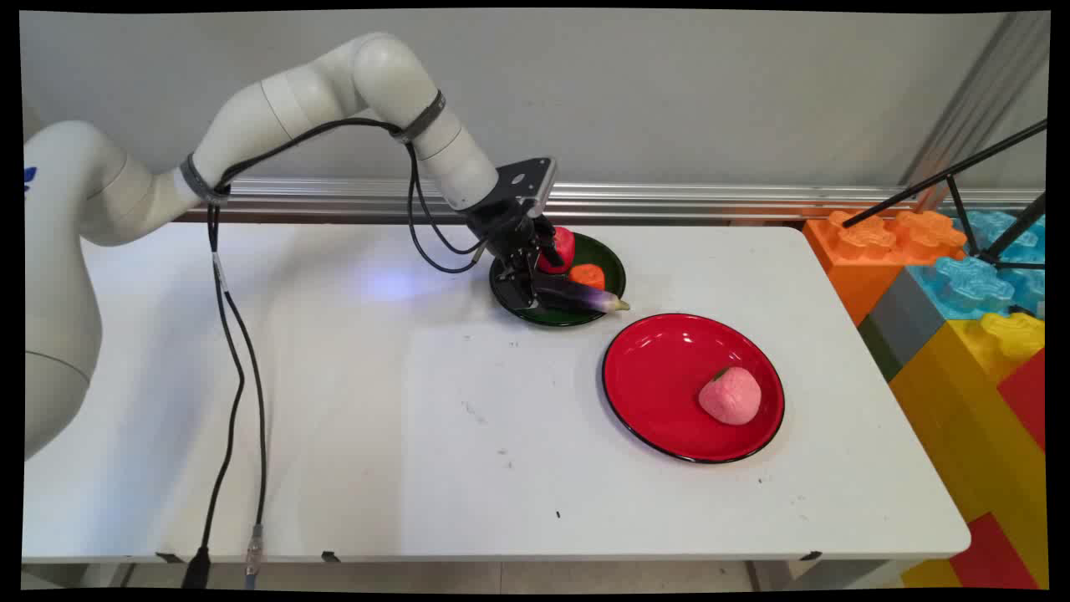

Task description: Pick up the mandarin from the green plate

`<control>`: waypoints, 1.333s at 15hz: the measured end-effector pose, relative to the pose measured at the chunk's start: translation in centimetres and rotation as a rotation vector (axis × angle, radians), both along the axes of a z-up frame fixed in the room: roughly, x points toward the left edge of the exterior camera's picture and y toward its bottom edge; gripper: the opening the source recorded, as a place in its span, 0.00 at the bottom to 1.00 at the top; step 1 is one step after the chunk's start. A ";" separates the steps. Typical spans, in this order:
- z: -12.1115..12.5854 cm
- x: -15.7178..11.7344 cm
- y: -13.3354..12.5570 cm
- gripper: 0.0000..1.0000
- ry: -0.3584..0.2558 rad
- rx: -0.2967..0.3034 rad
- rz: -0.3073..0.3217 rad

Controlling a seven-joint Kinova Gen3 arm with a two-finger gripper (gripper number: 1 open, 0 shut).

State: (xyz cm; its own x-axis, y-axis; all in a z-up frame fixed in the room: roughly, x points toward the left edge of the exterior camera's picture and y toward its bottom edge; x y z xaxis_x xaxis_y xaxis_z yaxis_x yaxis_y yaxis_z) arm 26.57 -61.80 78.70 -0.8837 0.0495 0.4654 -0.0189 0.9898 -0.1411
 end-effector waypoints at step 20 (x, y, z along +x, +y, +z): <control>4.7 -5.4 -0.8 1.00 0.061 0.055 0.387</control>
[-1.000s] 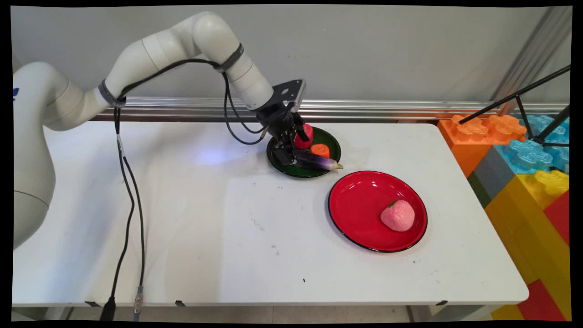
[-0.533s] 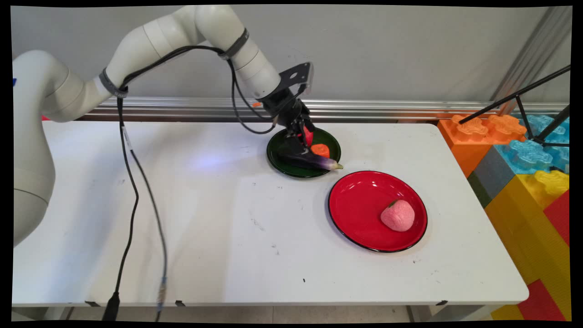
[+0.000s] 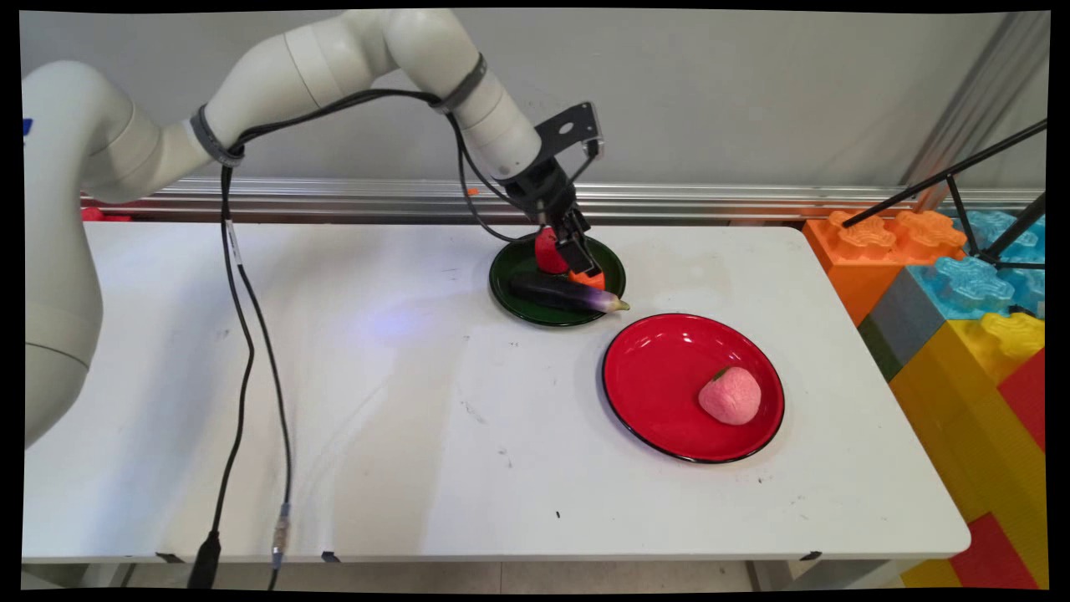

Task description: Pick up the mandarin from the green plate

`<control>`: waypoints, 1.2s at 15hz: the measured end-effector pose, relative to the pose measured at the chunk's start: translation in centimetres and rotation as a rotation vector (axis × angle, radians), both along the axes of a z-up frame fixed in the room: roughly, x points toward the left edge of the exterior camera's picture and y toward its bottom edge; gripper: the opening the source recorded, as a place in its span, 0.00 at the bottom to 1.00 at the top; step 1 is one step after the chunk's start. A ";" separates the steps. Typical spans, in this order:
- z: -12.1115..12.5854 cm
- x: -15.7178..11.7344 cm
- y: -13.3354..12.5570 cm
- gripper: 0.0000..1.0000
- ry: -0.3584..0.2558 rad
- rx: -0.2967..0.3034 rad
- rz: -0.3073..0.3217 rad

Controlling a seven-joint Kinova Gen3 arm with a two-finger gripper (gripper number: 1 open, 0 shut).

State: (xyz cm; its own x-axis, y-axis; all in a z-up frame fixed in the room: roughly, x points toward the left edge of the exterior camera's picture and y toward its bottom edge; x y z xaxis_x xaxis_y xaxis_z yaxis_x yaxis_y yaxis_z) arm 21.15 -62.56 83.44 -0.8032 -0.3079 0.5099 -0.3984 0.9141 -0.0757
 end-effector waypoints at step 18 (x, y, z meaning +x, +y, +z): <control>-3.7 -4.8 0.8 1.00 0.027 0.094 0.482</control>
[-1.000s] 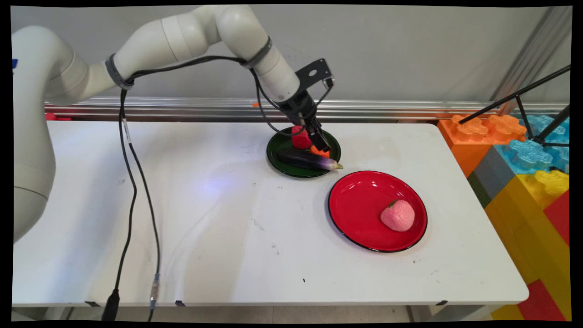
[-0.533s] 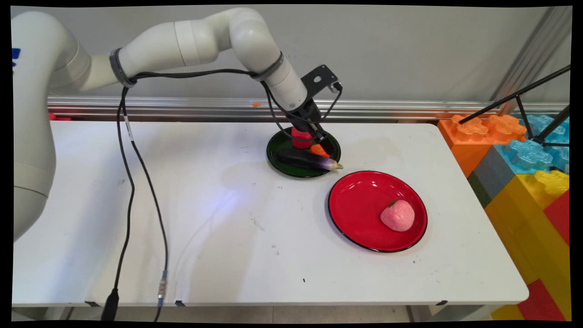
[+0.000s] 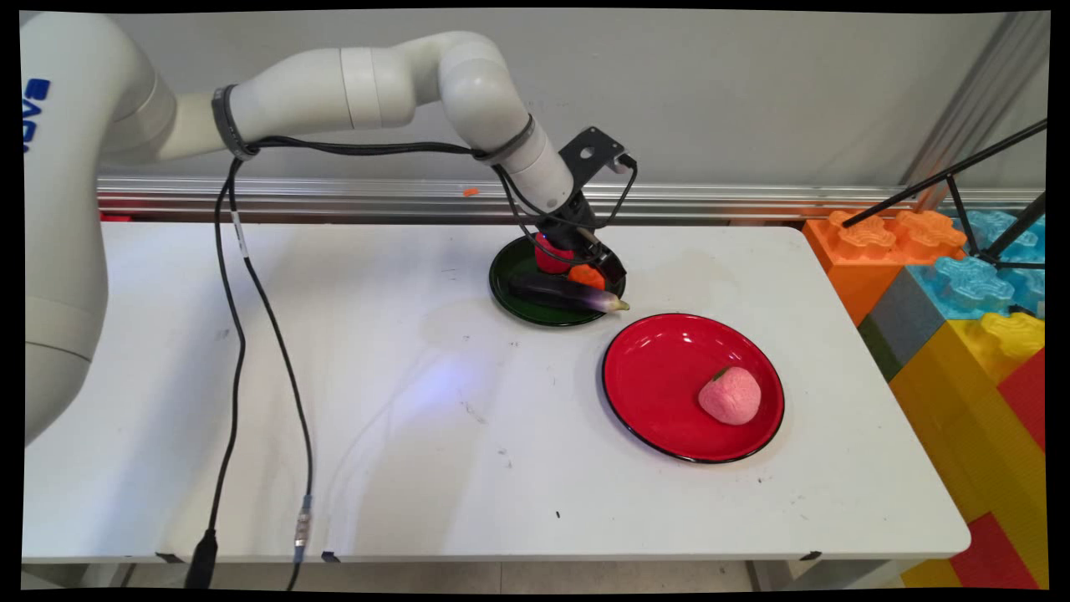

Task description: Pick up the mandarin from the green plate, then place the picked object on the table

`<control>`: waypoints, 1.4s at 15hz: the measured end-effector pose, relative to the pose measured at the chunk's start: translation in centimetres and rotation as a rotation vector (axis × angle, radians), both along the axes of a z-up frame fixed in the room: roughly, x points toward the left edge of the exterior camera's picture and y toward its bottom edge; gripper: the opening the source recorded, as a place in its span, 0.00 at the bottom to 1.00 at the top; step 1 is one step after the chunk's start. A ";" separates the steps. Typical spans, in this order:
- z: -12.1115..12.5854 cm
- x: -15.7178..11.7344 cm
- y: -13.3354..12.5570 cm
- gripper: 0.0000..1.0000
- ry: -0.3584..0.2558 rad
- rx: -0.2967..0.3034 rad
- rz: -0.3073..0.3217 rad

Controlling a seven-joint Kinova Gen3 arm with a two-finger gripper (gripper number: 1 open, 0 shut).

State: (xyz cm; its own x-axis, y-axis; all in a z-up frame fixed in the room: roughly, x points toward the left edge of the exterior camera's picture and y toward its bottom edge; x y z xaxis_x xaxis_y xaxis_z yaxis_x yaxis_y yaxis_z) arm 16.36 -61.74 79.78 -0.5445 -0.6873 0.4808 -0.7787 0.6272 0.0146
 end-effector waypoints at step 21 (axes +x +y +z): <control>-2.3 0.0 -0.1 0.00 0.003 0.012 0.057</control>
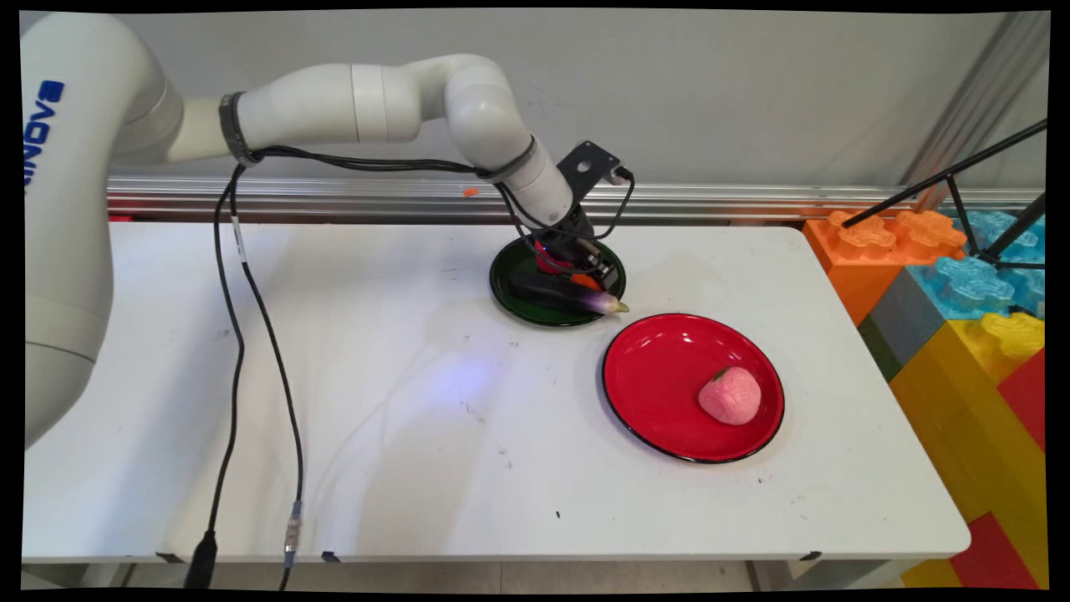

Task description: Place the picked object on the table

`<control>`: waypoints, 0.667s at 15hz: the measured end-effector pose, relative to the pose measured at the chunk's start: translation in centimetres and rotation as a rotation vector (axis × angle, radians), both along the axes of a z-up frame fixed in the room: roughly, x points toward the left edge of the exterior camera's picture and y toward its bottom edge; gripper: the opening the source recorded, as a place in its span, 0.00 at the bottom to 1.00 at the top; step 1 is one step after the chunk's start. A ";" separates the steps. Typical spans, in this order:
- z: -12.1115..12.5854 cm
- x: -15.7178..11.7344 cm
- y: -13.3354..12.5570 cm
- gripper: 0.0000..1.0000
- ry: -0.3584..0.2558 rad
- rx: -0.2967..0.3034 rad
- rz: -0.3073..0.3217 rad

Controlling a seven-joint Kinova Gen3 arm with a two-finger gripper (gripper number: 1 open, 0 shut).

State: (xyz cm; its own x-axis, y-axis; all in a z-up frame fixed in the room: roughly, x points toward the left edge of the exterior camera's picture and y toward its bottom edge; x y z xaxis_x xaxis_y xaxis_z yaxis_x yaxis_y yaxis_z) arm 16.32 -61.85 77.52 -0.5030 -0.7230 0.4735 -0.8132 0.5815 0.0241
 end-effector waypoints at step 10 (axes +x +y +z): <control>0.7 -0.1 -0.1 0.00 0.000 -0.029 -0.033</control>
